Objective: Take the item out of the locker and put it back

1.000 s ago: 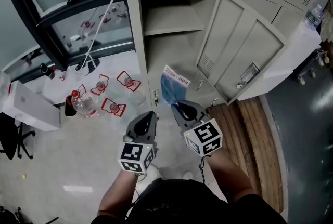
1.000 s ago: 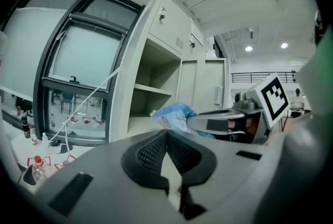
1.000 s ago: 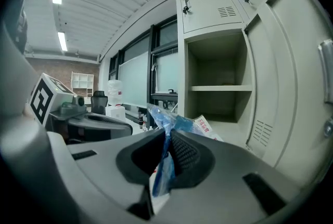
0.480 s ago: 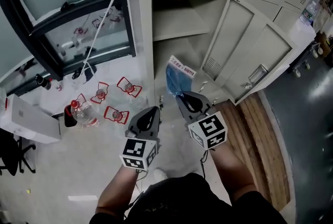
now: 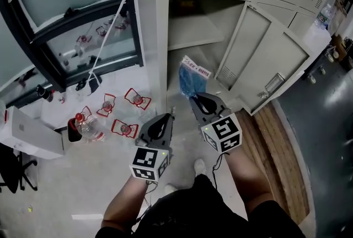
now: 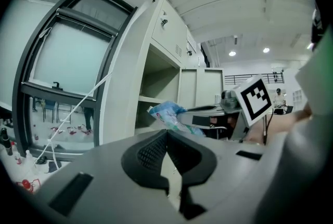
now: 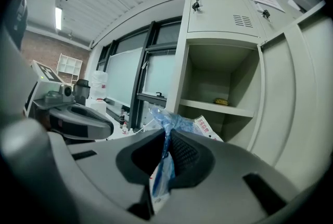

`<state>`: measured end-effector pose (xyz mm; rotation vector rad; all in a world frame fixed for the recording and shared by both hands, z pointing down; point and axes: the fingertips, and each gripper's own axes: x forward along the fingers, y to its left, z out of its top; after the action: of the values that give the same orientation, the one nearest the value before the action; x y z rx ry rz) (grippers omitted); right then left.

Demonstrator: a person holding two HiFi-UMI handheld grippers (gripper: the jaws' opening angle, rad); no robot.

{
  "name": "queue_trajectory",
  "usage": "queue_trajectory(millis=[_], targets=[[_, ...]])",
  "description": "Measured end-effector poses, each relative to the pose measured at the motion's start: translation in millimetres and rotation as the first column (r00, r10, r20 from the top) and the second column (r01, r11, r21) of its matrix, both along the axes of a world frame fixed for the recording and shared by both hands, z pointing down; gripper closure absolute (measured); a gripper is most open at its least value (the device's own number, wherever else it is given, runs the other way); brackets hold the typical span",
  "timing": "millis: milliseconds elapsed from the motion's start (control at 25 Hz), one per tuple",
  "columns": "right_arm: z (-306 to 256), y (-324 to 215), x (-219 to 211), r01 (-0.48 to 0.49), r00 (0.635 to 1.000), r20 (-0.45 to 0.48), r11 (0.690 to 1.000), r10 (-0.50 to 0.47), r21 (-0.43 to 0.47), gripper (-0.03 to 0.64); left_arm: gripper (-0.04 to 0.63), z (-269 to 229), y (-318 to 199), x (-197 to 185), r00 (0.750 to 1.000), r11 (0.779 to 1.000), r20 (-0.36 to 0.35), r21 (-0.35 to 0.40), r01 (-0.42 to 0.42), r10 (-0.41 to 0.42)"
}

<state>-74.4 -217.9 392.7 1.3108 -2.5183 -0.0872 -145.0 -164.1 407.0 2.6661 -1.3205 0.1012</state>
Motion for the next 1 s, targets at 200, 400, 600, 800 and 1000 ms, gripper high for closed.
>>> queue_trajectory(millis=[200,400,600,800,1000], targets=[[8,-22,3,0.003,0.999,-0.034,1.000,-0.002,0.004,0.592,0.591,8,-11,2,1.000,1.000,0.008,-0.014,0.006,-0.006],[23,-54,9,0.021,0.999,-0.045,1.000,-0.022,-0.015,0.592,0.591,16,-28,12,1.000,0.999,0.019,-0.026,0.020,-0.019],[34,-91,15,0.054,0.997,-0.060,0.998,-0.055,-0.024,0.592,0.591,23,-55,28,0.999,0.999,0.030,-0.030,0.036,-0.036],[42,-124,22,0.086,0.993,-0.080,0.996,-0.088,-0.023,0.592,0.591,25,-83,45,0.998,0.998,0.024,-0.027,0.056,-0.055],[58,-155,30,0.102,0.990,-0.093,0.994,-0.105,-0.045,0.592,0.591,32,-102,58,0.997,0.997,0.029,-0.032,0.076,-0.075]])
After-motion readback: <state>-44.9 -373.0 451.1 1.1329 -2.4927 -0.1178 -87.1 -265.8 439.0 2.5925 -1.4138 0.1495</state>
